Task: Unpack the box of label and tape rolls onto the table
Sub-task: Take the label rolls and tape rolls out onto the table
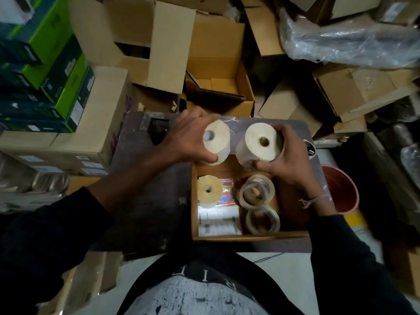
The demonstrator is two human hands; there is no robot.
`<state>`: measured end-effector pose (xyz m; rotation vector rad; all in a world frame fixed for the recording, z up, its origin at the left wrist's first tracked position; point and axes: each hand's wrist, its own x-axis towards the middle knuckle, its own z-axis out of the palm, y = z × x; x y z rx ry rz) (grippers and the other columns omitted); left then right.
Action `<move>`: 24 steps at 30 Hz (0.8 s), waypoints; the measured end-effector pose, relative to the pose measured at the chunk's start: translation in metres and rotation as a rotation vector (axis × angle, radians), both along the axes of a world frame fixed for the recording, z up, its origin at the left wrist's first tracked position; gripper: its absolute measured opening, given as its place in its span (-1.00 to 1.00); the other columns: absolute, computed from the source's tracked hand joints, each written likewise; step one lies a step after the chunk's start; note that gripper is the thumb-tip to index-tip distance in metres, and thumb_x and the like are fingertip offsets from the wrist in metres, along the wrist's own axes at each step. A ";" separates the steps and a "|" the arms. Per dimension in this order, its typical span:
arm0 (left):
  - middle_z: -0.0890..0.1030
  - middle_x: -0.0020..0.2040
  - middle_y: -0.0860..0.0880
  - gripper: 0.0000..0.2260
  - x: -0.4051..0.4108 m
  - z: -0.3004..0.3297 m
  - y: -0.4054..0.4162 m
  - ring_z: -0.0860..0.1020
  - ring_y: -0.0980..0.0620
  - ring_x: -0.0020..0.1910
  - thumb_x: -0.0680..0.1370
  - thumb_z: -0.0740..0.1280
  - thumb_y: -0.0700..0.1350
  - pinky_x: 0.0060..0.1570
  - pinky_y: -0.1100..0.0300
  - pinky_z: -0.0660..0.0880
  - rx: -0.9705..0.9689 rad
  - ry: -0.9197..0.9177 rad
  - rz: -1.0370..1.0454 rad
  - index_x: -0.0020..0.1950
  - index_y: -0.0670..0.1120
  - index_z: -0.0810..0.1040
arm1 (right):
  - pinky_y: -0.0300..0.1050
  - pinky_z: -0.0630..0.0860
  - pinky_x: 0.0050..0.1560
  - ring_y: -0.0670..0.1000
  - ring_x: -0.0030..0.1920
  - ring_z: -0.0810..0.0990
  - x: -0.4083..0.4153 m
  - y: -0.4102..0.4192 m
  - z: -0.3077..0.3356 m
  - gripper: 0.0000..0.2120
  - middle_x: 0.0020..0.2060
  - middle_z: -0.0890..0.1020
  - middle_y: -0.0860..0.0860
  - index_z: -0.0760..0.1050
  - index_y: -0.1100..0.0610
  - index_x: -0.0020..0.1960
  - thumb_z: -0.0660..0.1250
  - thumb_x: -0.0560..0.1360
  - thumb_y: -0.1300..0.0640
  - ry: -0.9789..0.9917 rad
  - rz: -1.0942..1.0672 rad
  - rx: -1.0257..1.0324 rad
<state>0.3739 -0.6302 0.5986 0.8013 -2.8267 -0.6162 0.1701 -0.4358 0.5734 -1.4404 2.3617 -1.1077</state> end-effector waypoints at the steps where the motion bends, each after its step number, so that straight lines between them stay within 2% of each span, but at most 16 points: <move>1: 0.42 0.34 -0.08 -0.02 -0.001 0.002 -0.007 0.39 -0.15 0.27 0.17 0.56 0.23 0.15 0.04 0.39 -0.003 0.017 0.012 0.55 0.03 0.35 | -0.19 0.49 0.11 -0.09 0.14 0.54 -0.002 -0.008 0.003 -0.15 0.17 0.57 -0.08 0.41 0.04 0.30 0.68 0.11 -0.07 -0.002 -0.002 -0.010; 4: 0.42 0.39 -0.09 -0.02 -0.009 0.000 -0.024 0.38 -0.18 0.31 0.22 0.63 0.15 0.19 0.03 0.38 -0.019 0.027 0.053 0.57 0.02 0.33 | -0.30 0.42 0.04 -0.09 0.12 0.53 -0.009 -0.032 0.004 -0.16 0.17 0.57 -0.07 0.40 0.05 0.31 0.67 0.13 -0.11 -0.012 -0.029 -0.009; 8: 0.41 0.42 -0.11 0.00 -0.027 -0.023 -0.062 0.39 -0.22 0.35 0.20 0.63 0.16 0.31 -0.04 0.40 -0.023 -0.034 0.128 0.58 0.01 0.32 | -0.18 0.46 0.05 -0.06 0.09 0.51 -0.023 -0.086 -0.015 -0.13 0.14 0.55 -0.05 0.38 0.08 0.29 0.65 0.11 -0.16 -0.063 -0.103 0.055; 12: 0.40 0.43 -0.12 -0.05 -0.049 -0.066 -0.090 0.38 -0.24 0.34 0.20 0.64 0.14 0.26 -0.04 0.42 -0.029 -0.162 0.175 0.53 0.01 0.36 | -0.16 0.41 0.00 0.01 0.14 0.48 -0.040 -0.133 -0.053 -0.08 0.19 0.48 0.02 0.33 0.11 0.30 0.67 0.10 -0.15 -0.090 -0.123 0.211; 17: 0.38 0.42 -0.14 -0.07 -0.068 -0.130 -0.106 0.37 -0.26 0.35 0.24 0.63 0.14 0.28 -0.09 0.42 -0.044 -0.282 0.147 0.54 0.01 0.32 | -0.05 0.42 0.25 0.15 0.29 0.43 -0.053 -0.169 -0.114 0.01 0.32 0.36 0.15 0.26 0.23 0.41 0.69 0.15 -0.09 -0.070 -0.096 0.417; 21: 0.38 0.42 -0.16 -0.12 -0.081 -0.166 -0.111 0.38 -0.26 0.35 0.27 0.61 0.12 0.28 -0.07 0.41 -0.079 -0.364 0.135 0.51 -0.02 0.32 | 0.05 0.48 0.29 0.22 0.28 0.48 -0.060 -0.185 -0.151 0.11 0.33 0.34 0.16 0.24 0.18 0.45 0.67 0.09 -0.20 -0.040 -0.081 0.585; 24: 0.39 0.41 -0.16 -0.13 -0.085 -0.179 -0.115 0.39 -0.27 0.34 0.27 0.62 0.11 0.30 -0.08 0.41 -0.062 -0.381 0.150 0.50 -0.03 0.34 | 0.11 0.53 0.27 0.25 0.22 0.52 -0.066 -0.195 -0.159 0.05 0.31 0.35 0.17 0.27 0.11 0.39 0.68 0.06 -0.20 -0.029 -0.035 0.620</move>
